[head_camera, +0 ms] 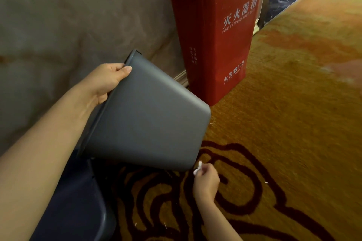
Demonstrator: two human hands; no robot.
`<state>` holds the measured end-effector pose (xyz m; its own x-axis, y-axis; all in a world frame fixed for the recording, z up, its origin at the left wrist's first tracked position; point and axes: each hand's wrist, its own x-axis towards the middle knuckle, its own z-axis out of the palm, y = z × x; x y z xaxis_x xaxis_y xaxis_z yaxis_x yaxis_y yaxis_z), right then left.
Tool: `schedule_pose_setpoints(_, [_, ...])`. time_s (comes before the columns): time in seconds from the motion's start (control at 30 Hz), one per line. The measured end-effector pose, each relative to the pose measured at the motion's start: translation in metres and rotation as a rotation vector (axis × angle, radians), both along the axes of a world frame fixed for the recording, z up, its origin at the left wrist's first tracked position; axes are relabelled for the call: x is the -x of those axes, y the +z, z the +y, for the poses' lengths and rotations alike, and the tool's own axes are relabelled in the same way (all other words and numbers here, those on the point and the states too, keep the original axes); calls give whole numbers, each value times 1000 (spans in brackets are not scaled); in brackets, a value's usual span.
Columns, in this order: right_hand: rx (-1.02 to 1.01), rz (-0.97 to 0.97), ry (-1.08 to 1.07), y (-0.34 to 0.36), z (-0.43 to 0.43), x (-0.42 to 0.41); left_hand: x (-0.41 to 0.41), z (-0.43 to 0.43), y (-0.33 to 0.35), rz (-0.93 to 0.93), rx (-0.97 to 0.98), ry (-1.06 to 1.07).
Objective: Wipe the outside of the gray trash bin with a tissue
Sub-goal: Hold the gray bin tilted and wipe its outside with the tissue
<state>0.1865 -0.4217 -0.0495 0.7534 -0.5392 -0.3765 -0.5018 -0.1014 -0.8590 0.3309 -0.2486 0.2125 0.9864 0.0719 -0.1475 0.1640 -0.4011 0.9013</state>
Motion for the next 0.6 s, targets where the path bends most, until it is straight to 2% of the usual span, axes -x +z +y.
schedule_pose_setpoints(0.1, [100,-108,-192,13,-4,-3,0,-2,0,5,9,-15])
schedule_pose_setpoints(0.2, [163,-310,-51,30,11,-8,-1,-4,0,7,14,-8])
schedule_pose_setpoints(0.3, [235,-360,59,32,31,-5,-1,-4,-1,12,17,-7])
schedule_pose_setpoints(0.4, [218,-271,34,20,27,-4,-2,-4,-1,20,-2,-27])
schedule_pose_setpoints(0.53, [29,-11,-136,4,1,-6,-1,-3,0,12,17,-39])
schedule_pose_setpoints(0.6, [4,-33,-231,13,-8,-15,2,-2,-1,-29,26,-33])
